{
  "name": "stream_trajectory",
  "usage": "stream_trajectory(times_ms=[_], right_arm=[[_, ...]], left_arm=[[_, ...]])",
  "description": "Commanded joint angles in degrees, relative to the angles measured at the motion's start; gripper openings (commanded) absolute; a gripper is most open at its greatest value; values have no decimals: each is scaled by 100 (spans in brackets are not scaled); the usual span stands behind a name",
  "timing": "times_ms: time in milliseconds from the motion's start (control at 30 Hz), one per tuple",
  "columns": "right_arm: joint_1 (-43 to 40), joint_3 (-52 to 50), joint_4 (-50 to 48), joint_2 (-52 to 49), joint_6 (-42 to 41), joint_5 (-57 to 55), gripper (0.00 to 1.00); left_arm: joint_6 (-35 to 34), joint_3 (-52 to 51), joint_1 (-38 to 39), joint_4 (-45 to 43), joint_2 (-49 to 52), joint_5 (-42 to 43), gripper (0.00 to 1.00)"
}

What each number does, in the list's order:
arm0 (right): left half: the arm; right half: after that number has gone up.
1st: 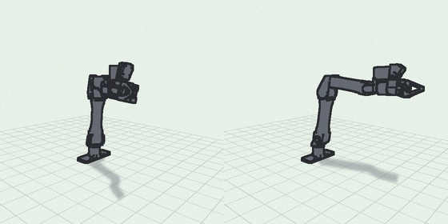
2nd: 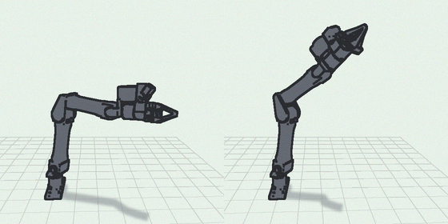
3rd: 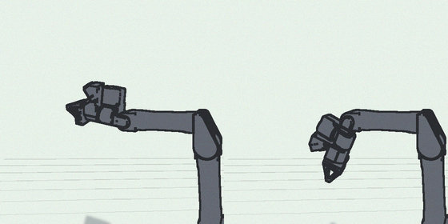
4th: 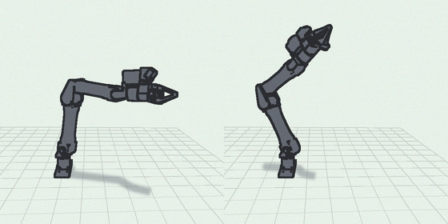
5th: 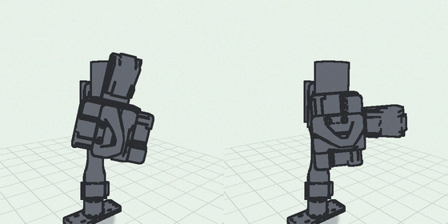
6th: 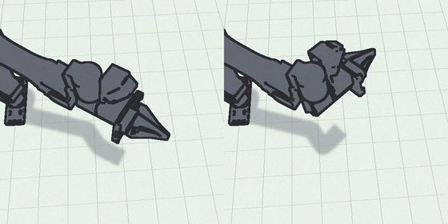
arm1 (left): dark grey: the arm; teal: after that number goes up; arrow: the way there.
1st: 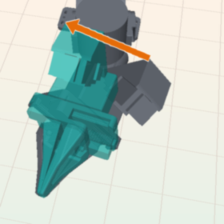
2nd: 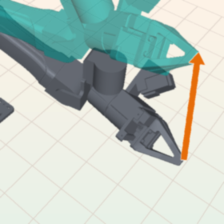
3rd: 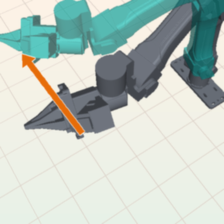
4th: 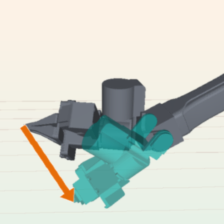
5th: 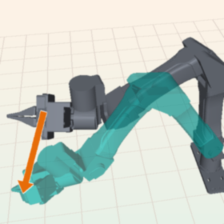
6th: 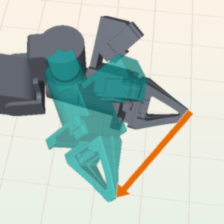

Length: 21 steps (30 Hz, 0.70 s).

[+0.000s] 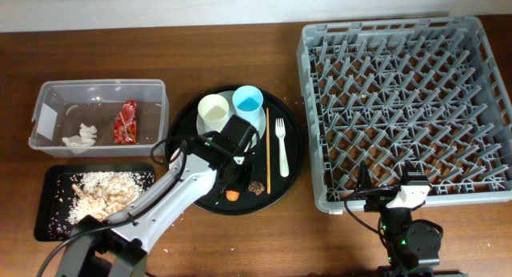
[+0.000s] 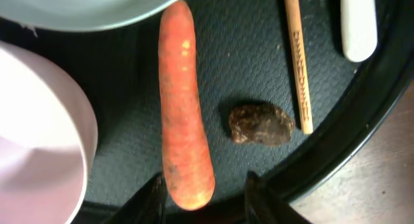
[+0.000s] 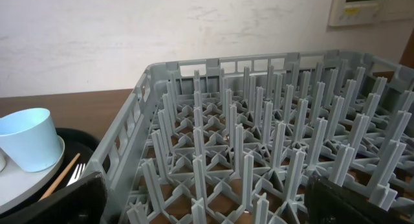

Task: Sort waste into correct bins and load items into the dishwasher rack
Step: 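Grasp the carrot with the left gripper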

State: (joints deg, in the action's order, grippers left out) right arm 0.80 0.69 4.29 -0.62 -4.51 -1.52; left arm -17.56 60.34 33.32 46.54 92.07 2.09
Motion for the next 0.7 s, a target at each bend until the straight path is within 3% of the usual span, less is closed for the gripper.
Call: stream_trajectory(times_ms=[0, 200, 533, 667], right_arm=[[33, -37, 26, 26, -26, -66, 99], [33, -37, 26, 26, -24, -66, 99], [33, -37, 26, 26, -24, -66, 99], [33, -37, 26, 26, -24, -66, 99]], left_arm=[[24, -367, 7, -424, -103, -39, 39], [22, -1045, 7, -1453, -103, -339, 39], [22, -1161, 7, -1904, 372, -337, 38], [24, -1115, 7, -1952, 376, -337, 12]])
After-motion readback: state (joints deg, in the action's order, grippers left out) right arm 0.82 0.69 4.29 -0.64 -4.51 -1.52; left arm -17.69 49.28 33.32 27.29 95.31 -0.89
